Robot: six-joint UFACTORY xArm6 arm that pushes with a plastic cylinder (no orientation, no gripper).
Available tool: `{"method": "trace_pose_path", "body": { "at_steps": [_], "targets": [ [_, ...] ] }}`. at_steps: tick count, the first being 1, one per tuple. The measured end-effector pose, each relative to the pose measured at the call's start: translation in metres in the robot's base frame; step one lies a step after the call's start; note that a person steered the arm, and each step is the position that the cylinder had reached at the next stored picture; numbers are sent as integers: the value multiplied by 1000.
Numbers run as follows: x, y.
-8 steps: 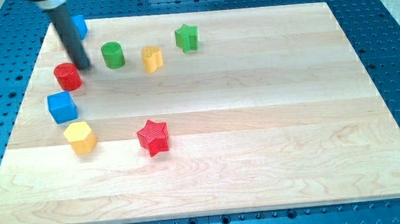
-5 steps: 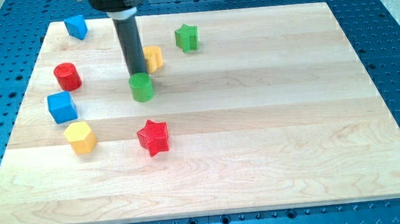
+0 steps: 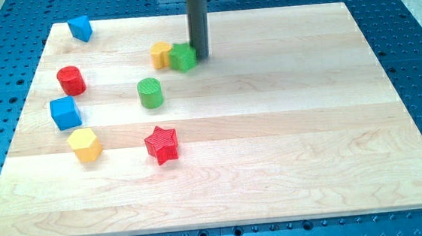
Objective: Push the yellow heart into the green circle
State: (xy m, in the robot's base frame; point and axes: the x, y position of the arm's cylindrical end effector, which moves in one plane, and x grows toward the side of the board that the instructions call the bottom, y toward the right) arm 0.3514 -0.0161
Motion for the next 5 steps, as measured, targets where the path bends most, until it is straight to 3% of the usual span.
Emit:
{"method": "trace_pose_path", "body": {
  "at_steps": [1, 2, 3, 4, 5],
  "targets": [
    [-9, 23],
    [-79, 20],
    [-92, -44],
    [-31, -67],
    [40, -48]
  ]
}}
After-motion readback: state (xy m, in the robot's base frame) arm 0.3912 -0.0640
